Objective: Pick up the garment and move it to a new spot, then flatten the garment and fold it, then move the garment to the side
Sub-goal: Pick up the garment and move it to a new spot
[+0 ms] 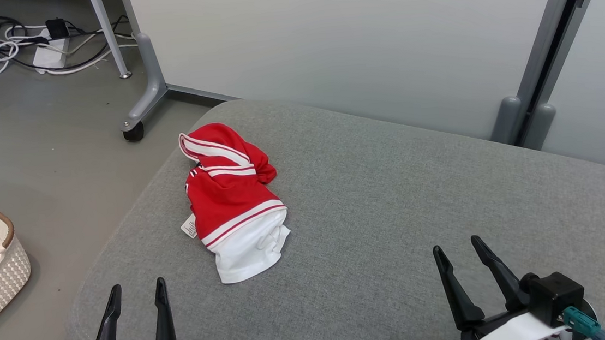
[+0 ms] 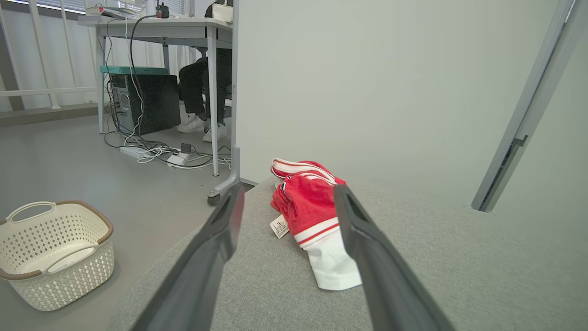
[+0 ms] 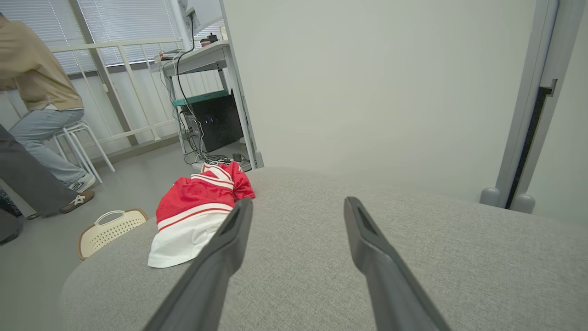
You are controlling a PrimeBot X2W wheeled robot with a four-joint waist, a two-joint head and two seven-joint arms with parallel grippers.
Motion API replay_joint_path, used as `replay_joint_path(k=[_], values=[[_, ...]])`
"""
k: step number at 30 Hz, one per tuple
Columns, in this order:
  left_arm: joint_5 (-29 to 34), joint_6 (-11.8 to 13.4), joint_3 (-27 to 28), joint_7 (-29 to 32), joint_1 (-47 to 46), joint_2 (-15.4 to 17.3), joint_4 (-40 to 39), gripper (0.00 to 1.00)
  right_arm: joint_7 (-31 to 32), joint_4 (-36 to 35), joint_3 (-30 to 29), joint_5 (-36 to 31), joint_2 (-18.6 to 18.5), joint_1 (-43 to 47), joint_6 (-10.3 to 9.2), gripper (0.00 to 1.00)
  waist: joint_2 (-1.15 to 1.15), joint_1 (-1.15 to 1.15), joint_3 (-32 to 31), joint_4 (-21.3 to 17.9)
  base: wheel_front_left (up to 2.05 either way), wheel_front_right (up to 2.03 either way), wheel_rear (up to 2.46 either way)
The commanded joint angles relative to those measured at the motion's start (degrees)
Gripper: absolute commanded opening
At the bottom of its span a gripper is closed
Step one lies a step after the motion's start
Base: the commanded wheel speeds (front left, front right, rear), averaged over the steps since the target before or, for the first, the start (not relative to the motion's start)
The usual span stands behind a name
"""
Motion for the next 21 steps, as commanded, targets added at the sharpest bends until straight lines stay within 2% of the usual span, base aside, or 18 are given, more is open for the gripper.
replay_joint_path(k=[1,7,10,15,20,21], values=[[0.2,0.42,0.21,0.02,0.43,0.21,-0.38,1.0,-0.28,0.48,0.07,0.27,-0.33,-0.61,0.02,1.0,0.0,0.0,0.18,0.18,0.0,0.0,0.0],[0.2,0.46,0.14,0.27,0.26,0.37,-0.4,1.0,-0.28,0.71,1.01,0.53,-0.3,-1.57,0.02,1.0,0.0,0.0,0.2,0.01,0.0,0.0,0.0],[-0.26,-0.44,-0.25,2.35,-2.37,1.34,-1.05,1.0,-0.28,-0.4,0.55,0.47,-0.31,-1.36,0.02,1.0,0.0,0.0,0.68,-0.21,0.0,0.0,0.0],[-3.6,-2.44,0.73,11.11,-9.32,4.26,-1.61,1.0,-0.28,-2.93,-0.65,-0.9,-0.78,-2.45,0.02,1.0,0.0,0.0,3.76,-2.07,0.0,0.0,0.0],[-9.11,-4.41,2.42,22.74,-19.38,9.13,1.37,1.0,-0.28,-4.07,-0.58,-1.83,-1.48,-5.73,0.02,1.0,0.0,0.0,8.53,-5.75,0.0,0.0,0.0],[-9.11,-4.41,2.42,22.74,-19.38,9.13,1.37,1.0,-0.28,-4.07,-0.58,-1.83,-1.48,-5.73,0.02,1.0,0.0,0.0,8.53,-5.75,0.0,0.0,0.0]])
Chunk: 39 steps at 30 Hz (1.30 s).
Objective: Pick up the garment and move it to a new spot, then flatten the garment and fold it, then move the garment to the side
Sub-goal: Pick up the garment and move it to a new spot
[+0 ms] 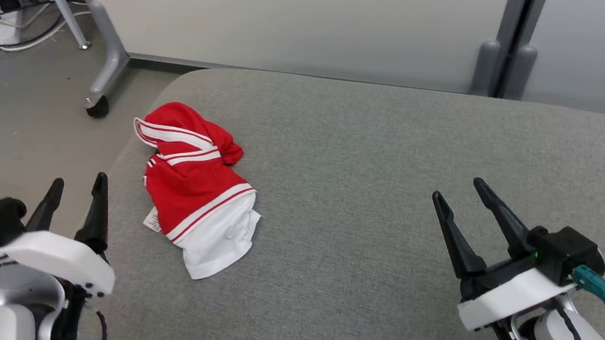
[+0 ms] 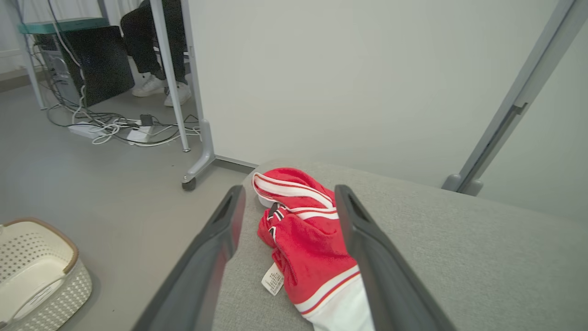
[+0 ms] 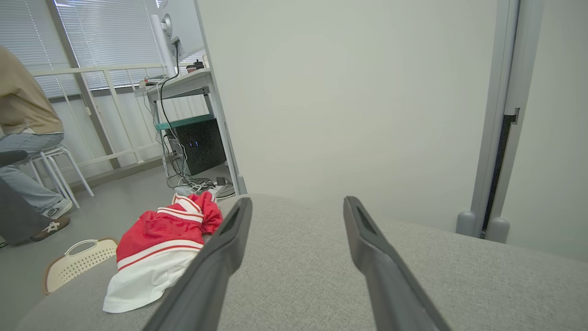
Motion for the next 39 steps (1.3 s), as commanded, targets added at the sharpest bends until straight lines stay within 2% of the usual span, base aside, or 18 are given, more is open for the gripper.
replay_joint_path(k=[1,9,14,18,20,23,24,25,26,27,32,36,39], values=[[-0.93,-0.38,0.14,0.91,-1.4,0.18,0.58,1.0,-0.28,-0.36,-0.17,-0.22,-0.46,-1.08,0.02,1.0,0.0,0.0,3.18,-3.0,0.0,0.0,0.0],[-16.04,-1.64,1.47,17.5,-15.41,7.13,14.39,1.0,-0.28,-2.91,2.01,-1.52,-0.87,-9.19,0.02,1.0,0.0,0.0,11.91,-9.81,0.0,0.0,0.0],[-21.69,-1.69,0.28,23.8,-20.84,10.85,23.41,1.0,-0.28,-3.65,4.35,-1.59,-0.82,-13.98,0.02,1.0,0.0,0.0,16.22,-14.06,0.0,0.0,0.0],[-24.28,-1.7,-1.71,26.75,-22.3,12.87,29.53,1.0,-0.28,-4.37,4.98,-1.66,-0.44,-16.13,0.02,1.0,0.0,0.0,18.61,-16.83,0.0,0.0,0.0],[-26.89,-1.67,-3.87,30.3,-22.11,13.59,33.12,1.0,-0.28,-4.86,4.84,-1.78,-0.21,-16.65,0.02,1.0,0.0,0.0,19.56,-18.12,0.0,0.0,0.0],[-29.59,-1.67,-6.07,34.47,-21.36,13.35,35.88,1.0,-0.28,-5.05,4.14,-1.9,-0.07,-16.46,0.02,1.0,0.0,0.0,19.77,-18.73,0.0,0.0,0.0],[-30.21,-1.66,-6.61,35.09,-21.07,13.22,36.3,0.94,-0.28,-5.09,3.96,-1.9,-0.03,-16.38,0.02,1.0,0.0,0.0,19.74,-18.83,0.0,0.0,0.0],[-30.81,-1.66,-7.1,35.4,-21.0,13.33,36.59,0.49,-0.28,-5.09,3.79,-1.9,0.01,-16.29,0.02,1.0,0.0,0.0,19.65,-18.91,0.0,0.0,0.0],[-31.33,-1.67,-7.5,35.32,-20.93,13.59,36.42,0.2,-0.28,-5.05,3.63,-1.89,0.04,-16.2,0.02,1.0,0.0,0.0,19.52,-18.92,0.0,0.0,0.0],[-31.74,-1.67,-7.74,34.72,-20.94,13.87,36.13,0.0,-0.28,-4.97,3.52,-1.87,0.09,-16.11,0.02,1.0,0.0,0.0,19.31,-18.87,0.0,0.0,0.0],[-32.54,-1.68,-10.23,31.55,-21.15,16.45,33.86,0.0,-0.28,-4.16,3.75,-0.87,0.36,-15.39,0.02,1.0,0.0,0.0,16.83,-18.69,0.0,0.0,0.0],[-31.1,-1.67,-13.08,27.52,-20.62,19.29,31.28,0.0,-0.28,-3.5,4.35,0.58,0.67,-13.88,0.02,1.0,0.0,0.0,11.84,-18.84,0.0,0.0,0.0],[-31.14,-1.67,-15.7,25.02,-20.28,20.2,27.8,0.0,-0.28,-3.18,4.45,1.58,0.78,-12.36,0.02,1.0,0.0,0.0,7.85,-19.37,0.0,0.0,0.0]])
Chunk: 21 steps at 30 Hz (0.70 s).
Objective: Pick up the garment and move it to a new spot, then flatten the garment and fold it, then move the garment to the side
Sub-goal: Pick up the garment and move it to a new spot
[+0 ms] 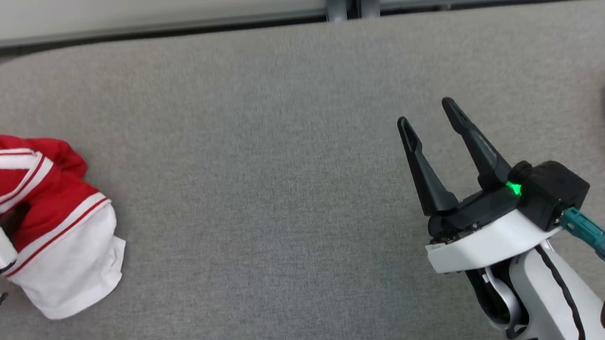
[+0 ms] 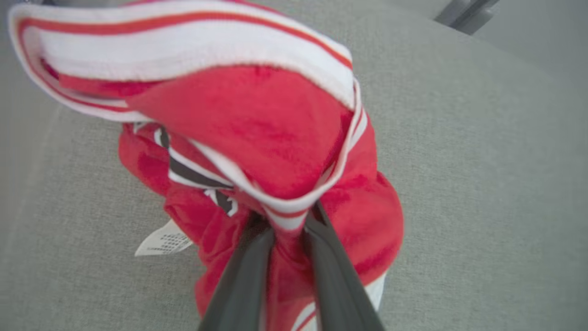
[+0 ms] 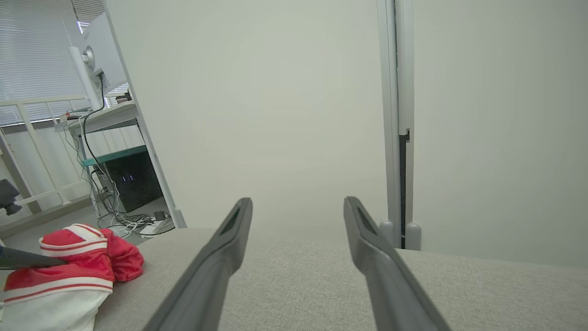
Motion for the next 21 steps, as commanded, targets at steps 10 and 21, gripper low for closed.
replay_joint_path(k=[10,21], values=[[0.75,-0.08,-7.67,-4.44,1.24,2.57,-17.6,0.0,-0.28,0.28,-2.7,2.26,-0.03,4.52,0.02,1.0,0.0,0.0,-11.58,-3.32,0.0,0.0,0.0],[5.81,2.2,-13.94,-5.98,2.19,-0.85,-34.79,0.0,-0.27,-0.89,-6.37,1.46,-0.01,5.92,0.02,1.0,0.0,0.0,-12.04,-10.2,0.0,0.0,0.0]])
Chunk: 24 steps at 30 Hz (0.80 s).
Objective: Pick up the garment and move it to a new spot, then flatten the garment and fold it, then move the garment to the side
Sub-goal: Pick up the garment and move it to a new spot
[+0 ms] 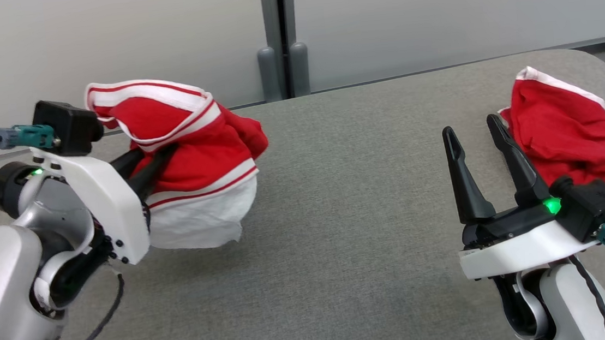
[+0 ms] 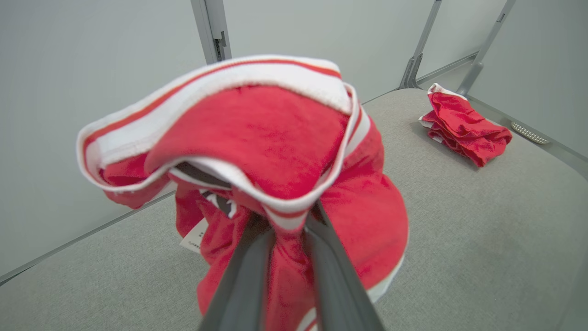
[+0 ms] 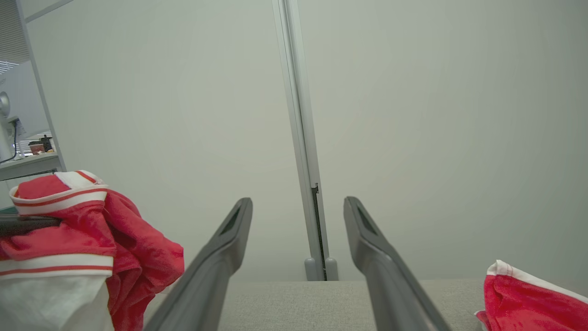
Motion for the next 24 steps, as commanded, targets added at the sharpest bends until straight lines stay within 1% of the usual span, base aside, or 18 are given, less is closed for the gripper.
replay_joint_path(k=[1,5,7,10,13,19,20,21,22,24], values=[[0.79,0.7,-0.26,-0.62,1.05,-0.29,-1.0,0.0,-0.28,-0.21,-0.4,-0.33,-0.25,0.44,0.02,1.0,0.0,0.0,0.33,-2.19,0.0,0.0,0.0],[2.52,1.86,-1.28,-4.18,2.61,-2.88,-3.49,0.0,-0.28,-0.63,-1.1,-0.78,-0.28,0.41,0.02,1.0,0.0,0.0,1.16,-4.88,0.0,0.0,0.0],[4.44,2.49,-2.44,-5.94,3.69,-3.57,-3.21,0.0,-0.28,-0.76,-1.29,-0.88,-0.27,0.38,0.02,1.0,0.0,0.0,1.54,-5.97,0.0,0.0,0.0],[5.72,2.94,-4.27,-8.63,5.37,-6.3,-1.83,0.0,-0.28,-0.92,-1.08,-0.77,-0.28,0.18,0.02,1.0,0.0,0.0,2.04,-7.38,0.0,0.0,0.0],[5.42,2.63,-5.75,-11.63,7.61,-9.32,2.04,0.0,-0.28,-0.64,-0.65,-0.46,-0.26,-0.13,0.02,1.0,0.0,0.0,2.36,-8.53,0.0,0.0,0.0],[6.0,0.81,-7.92,-19.89,9.38,-15.02,14.59,0.0,-0.28,-0.04,0.24,-0.08,-0.28,-0.52,0.02,1.0,0.0,0.0,2.97,-9.95,0.0,0.0,0.0],[5.78,0.4,-8.08,-21.11,9.22,-15.87,16.34,0.24,-0.28,0.01,0.22,-0.13,-0.26,-0.6,0.02,1.0,0.0,0.0,3.04,-10.02,0.0,0.0,0.0],[5.53,0.08,-8.48,-21.69,8.96,-16.5,18.01,0.54,-0.28,0.08,0.13,-0.21,-0.27,-0.63,0.02,1.0,0.0,0.0,3.07,-10.01,0.0,0.0,0.0],[5.57,-0.23,-8.93,-22.23,8.54,-16.9,19.37,1.0,-0.28,0.11,-0.03,-0.32,-0.27,-0.53,0.02,1.0,0.0,0.0,3.04,-9.93,0.0,0.0,0.0],[5.71,-0.68,-9.31,-23.46,7.25,-17.49,21.18,1.0,-0.28,0.3,-0.09,-0.6,-0.26,-0.08,0.02,1.0,0.0,0.0,2.83,-9.5,0.0,0.0,0.0]])
